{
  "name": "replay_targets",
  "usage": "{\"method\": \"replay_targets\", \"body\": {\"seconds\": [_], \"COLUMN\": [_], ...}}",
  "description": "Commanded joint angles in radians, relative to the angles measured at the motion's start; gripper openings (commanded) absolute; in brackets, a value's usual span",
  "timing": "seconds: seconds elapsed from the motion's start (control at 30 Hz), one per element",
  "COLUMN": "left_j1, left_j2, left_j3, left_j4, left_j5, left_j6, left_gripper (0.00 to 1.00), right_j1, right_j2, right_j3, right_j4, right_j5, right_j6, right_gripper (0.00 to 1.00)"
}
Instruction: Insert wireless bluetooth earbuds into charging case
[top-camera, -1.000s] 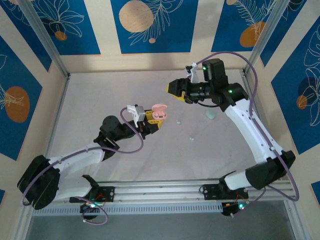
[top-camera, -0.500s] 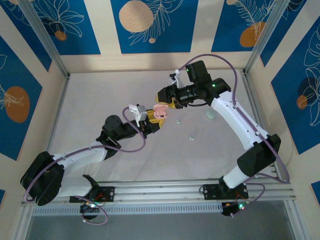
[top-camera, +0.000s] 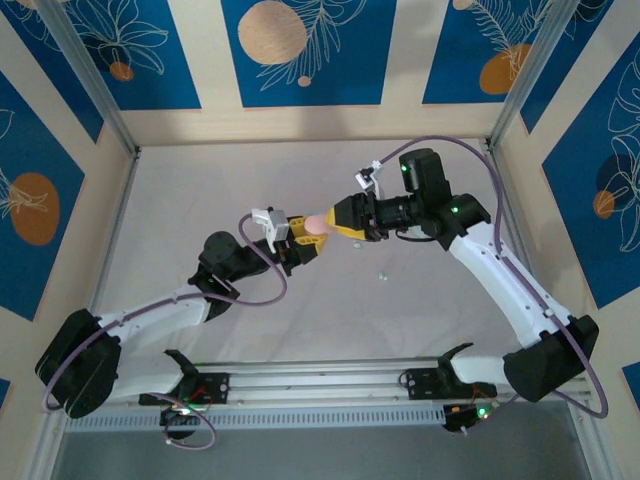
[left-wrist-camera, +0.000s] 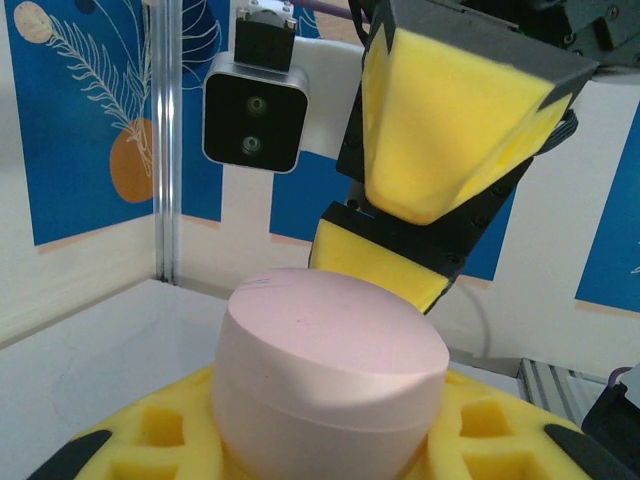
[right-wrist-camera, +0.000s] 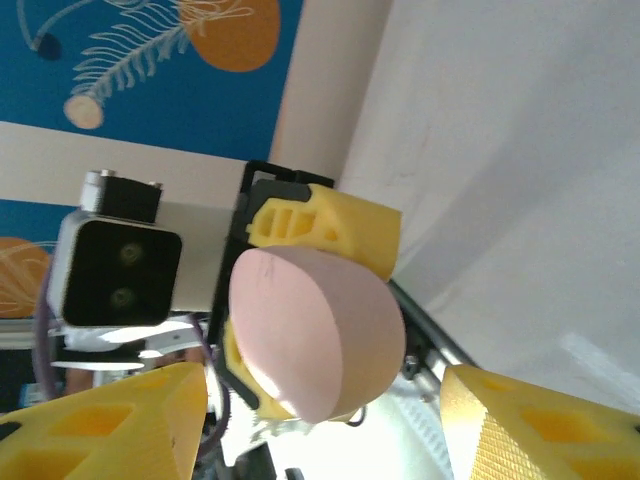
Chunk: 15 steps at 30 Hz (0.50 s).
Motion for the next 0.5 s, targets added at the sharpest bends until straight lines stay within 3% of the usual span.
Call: {"method": "replay_targets", "body": {"seconds": [0.0, 0.33, 0.47], "left_j1": [-0.008, -0.008, -0.008], "left_j2": [-0.003, 0.051, 0.055], "left_j3": [0.046, 0.095, 0.1], "left_j4": [0.037, 0.09, 0.091], "left_j5": [0.011, 0.027, 0.025], "left_j6": [0.013, -0.003, -0.004], "left_gripper": [0.32, 0.33, 0.33], "right_j1": [-0.014, -0.018, -0.025], "right_j2": [-0.004, 0.062, 0.064], "right_j3": [-0.039, -0.065, -0.09], "right_j4": [0.152, 0.247, 0.294], "right_j5": [-0.154, -0.24, -0.26], "right_j6": [0.087, 0.146, 0.177], "right_gripper": [0.63, 0.56, 0.48]}}
